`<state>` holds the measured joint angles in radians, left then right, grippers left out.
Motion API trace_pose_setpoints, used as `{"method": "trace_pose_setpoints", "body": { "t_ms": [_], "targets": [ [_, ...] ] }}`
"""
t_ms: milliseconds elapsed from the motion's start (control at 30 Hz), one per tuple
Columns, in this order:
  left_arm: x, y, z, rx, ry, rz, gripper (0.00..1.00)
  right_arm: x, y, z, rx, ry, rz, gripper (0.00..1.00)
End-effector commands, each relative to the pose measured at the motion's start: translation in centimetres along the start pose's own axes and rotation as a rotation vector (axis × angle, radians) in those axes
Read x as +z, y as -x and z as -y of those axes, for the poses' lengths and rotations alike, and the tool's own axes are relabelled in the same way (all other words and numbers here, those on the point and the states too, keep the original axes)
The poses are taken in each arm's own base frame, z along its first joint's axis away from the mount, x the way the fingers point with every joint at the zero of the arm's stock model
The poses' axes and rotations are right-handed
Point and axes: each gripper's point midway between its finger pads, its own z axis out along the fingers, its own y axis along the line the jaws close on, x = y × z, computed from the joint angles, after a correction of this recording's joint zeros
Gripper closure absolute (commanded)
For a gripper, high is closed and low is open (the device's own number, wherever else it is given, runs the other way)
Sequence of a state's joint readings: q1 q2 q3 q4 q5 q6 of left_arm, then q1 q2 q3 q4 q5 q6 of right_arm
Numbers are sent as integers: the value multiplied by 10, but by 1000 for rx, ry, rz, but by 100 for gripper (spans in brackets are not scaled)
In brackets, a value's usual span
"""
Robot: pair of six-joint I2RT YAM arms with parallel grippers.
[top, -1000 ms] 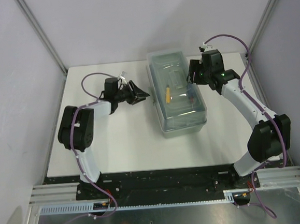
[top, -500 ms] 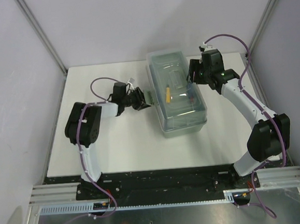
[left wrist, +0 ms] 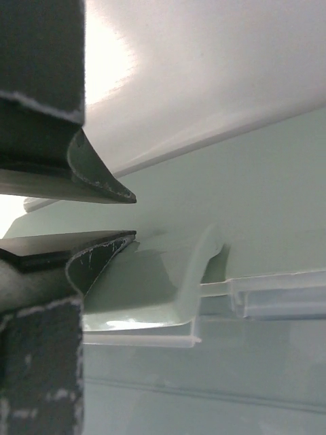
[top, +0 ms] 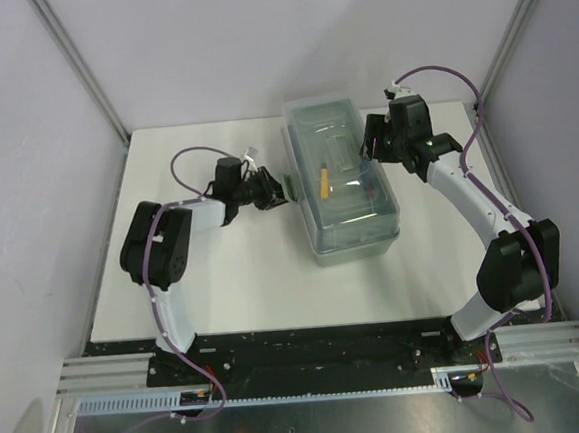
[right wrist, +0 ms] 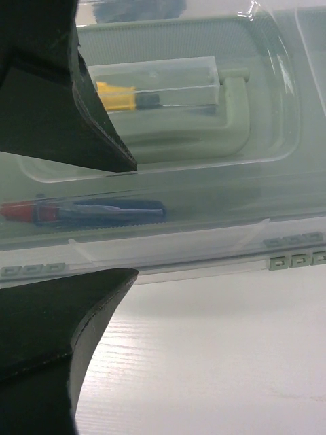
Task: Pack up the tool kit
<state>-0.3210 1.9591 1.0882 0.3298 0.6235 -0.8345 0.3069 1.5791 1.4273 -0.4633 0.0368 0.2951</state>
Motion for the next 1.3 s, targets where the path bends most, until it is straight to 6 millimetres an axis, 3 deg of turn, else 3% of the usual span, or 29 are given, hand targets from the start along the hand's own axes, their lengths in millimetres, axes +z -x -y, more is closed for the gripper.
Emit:
{"method": "trace_pose_setpoints", "body": {
  "t_ms": [0, 167, 433, 633, 800, 1033, 1100, 1267],
  "targets": [
    [-23, 11, 85, 166, -255, 43, 73, 19, -47, -1, -10, 5, -155, 36],
    [-25, 4, 89, 117, -315, 18, 74, 19, -46, -2, -14, 6, -150, 36],
    [-31, 2, 78, -244, -303, 6, 52, 16, -45, -1, -18, 3, -150, 36],
    [-45, 14, 93, -339, -403, 76, 39, 14, -45, -2, -24, 5, -149, 36],
    [-54, 21, 98, -350, -423, 135, 41, 14, -45, -2, -24, 5, -150, 36],
    [-54, 24, 100, -352, -436, 154, 64, 14, -48, -1, -31, 2, -161, 36],
    [-54, 26, 102, -340, -449, 159, 62, 15, -49, 0, -33, 0, -166, 37],
    [-45, 22, 99, -305, -457, 139, 44, 17, -51, 0, -35, -1, -171, 37]
  ]
}}
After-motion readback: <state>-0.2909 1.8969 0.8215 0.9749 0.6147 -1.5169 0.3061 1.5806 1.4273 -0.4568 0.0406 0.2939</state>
